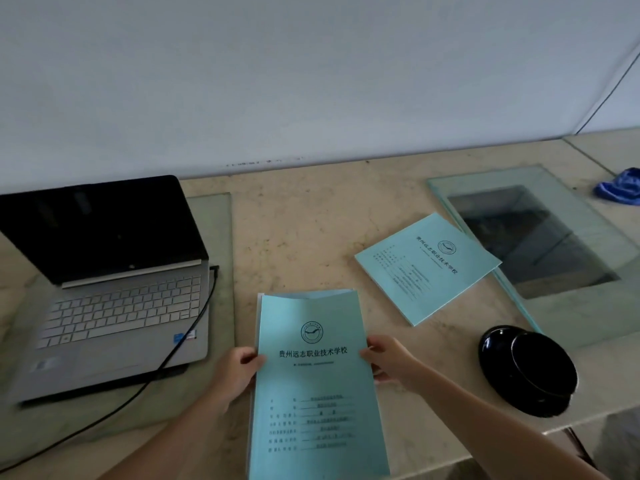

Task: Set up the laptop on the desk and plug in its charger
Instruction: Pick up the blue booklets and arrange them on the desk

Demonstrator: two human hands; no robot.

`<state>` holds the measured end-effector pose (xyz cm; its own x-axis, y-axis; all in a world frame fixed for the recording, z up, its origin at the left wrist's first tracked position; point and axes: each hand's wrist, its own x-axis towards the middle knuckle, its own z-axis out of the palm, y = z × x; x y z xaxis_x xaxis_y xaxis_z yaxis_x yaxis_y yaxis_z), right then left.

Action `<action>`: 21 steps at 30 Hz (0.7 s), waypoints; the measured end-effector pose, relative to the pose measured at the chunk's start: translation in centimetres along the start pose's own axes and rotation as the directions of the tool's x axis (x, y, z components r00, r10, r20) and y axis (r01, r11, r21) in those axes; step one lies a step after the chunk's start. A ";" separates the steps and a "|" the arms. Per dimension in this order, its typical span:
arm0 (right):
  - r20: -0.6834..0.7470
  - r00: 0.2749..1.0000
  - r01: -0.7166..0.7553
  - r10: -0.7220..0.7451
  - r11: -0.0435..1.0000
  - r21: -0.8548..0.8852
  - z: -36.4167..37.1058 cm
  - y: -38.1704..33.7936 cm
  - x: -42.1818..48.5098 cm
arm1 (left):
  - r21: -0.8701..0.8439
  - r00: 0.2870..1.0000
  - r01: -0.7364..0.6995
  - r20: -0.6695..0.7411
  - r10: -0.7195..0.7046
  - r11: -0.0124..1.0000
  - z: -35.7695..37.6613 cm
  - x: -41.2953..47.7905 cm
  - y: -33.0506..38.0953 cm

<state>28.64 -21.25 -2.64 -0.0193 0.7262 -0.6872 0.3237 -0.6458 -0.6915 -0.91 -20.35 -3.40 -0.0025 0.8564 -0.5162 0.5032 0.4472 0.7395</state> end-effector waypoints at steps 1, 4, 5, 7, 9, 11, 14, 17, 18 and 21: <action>-0.015 1.000 0.007 -0.007 1.000 -0.008 0.2 -0.2 0.0 | 0.027 1.000 -0.017 -0.013 0.017 0.999 -0.1 0.1 0.0; -0.061 0.998 0.025 -0.026 0.999 -0.025 0.4 -0.6 0.3 | 0.090 0.997 -0.065 -0.046 0.069 0.994 -0.2 0.4 0.3; -0.075 0.997 0.030 -0.032 0.999 -0.031 0.3 -0.7 0.5 | 0.110 0.995 -0.081 -0.054 0.087 0.991 -0.2 0.6 0.4; -0.103 0.994 0.038 -0.042 0.998 -0.041 0.3 -0.7 0.7 | 0.142 0.991 -0.099 -0.076 0.110 0.985 -0.2 1.0 0.6; -0.138 0.989 0.051 -0.054 0.998 -0.031 0.1 -0.8 0.9 | 0.184 0.986 -0.115 -0.098 0.134 0.976 -0.2 1.3 0.6; -0.158 0.985 0.069 -0.071 0.998 -0.013 -0.1 -1.0 1.0 | 0.205 0.984 -0.114 -0.110 0.139 0.972 -0.2 1.4 0.5; -0.145 0.987 0.073 -0.072 0.997 -0.002 -0.7 -1.2 1.1 | 0.172 0.989 -0.083 -0.109 0.103 0.982 -0.4 1.7 0.2; -0.109 0.990 0.079 -0.086 0.995 -0.061 -1.2 -1.1 1.3 | 0.183 0.991 -0.082 -0.091 0.100 0.980 -0.7 2.1 -0.1; -0.091 0.990 0.096 -0.106 0.989 -0.110 -1.3 -1.1 1.4 | 0.191 0.991 -0.085 -0.083 0.102 0.978 -0.7 2.2 -0.1; -0.041 0.983 0.163 -0.180 0.950 -0.268 -1.9 -1.1 1.9 | 0.270 0.984 -0.117 -0.096 0.148 0.956 -0.7 2.1 0.1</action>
<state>30.09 -18.70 -2.81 -0.0388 0.8395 -0.5420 0.5575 -0.4319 -0.7089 -1.49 -18.27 -4.08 -0.0110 0.9340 -0.3571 0.7142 0.2573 0.6509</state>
